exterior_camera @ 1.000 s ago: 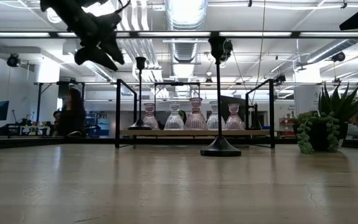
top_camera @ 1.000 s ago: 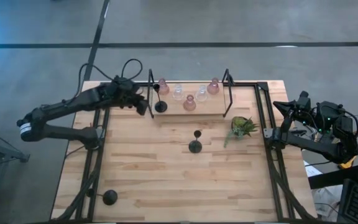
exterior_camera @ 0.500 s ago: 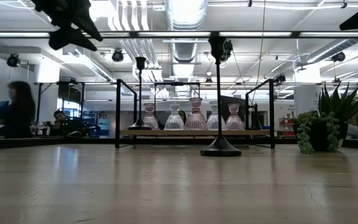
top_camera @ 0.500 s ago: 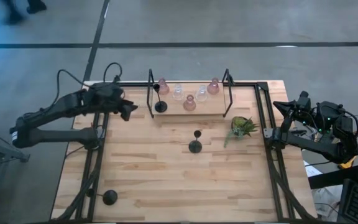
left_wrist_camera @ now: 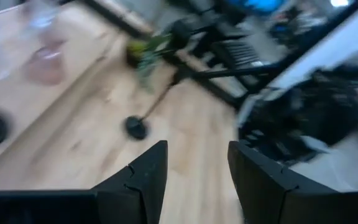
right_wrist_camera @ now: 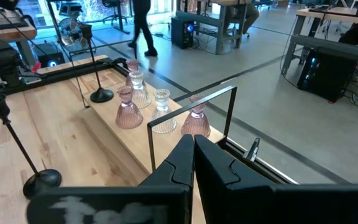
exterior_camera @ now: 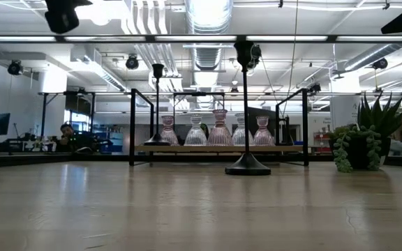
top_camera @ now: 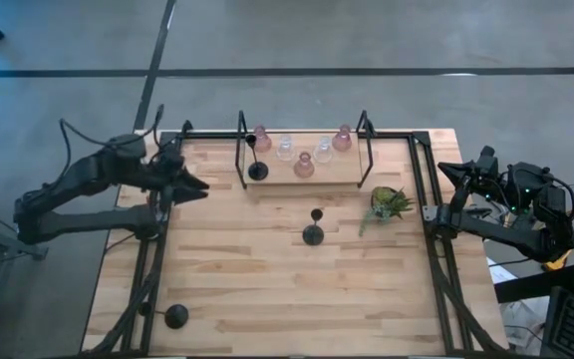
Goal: Pick & Place candle stick holders
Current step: Put the bottom black candle holder on the shelf
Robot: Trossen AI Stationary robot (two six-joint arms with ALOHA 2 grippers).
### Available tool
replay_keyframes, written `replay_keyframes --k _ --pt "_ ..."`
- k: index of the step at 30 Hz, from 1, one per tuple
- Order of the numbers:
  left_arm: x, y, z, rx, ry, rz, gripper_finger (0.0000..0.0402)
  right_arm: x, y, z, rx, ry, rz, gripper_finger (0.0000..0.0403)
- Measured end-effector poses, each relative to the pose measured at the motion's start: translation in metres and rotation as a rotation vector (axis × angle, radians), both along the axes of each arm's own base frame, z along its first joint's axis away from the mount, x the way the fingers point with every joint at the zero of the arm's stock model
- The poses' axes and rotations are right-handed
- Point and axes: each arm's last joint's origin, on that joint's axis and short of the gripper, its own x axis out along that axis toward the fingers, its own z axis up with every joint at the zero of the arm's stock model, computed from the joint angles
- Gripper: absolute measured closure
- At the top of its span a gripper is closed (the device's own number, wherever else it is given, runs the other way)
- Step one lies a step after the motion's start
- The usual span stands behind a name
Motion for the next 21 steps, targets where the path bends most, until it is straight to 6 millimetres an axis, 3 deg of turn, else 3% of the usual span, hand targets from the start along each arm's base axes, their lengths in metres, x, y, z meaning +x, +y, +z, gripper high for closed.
replay_keyframes --k 6,12,17,21 --pt "0.005 -0.007 0.01 0.027 -0.126 -0.234 0.0231 0.0 0.0 0.0 0.0 0.0 0.0 0.0394" --pt "0.023 -0.001 0.02 0.137 -0.246 -0.253 0.0232 0.0 0.0 0.0 0.0 0.0 0.0 0.0394" --pt "0.038 -0.002 0.012 0.18 -0.223 -0.411 0.0233 0.0 0.0 0.0 0.0 0.0 0.0 0.0394" --pt "0.036 -0.01 -0.007 0.138 -0.118 -0.585 0.0247 0.0 0.0 0.0 0.0 0.0 0.0 0.0394"
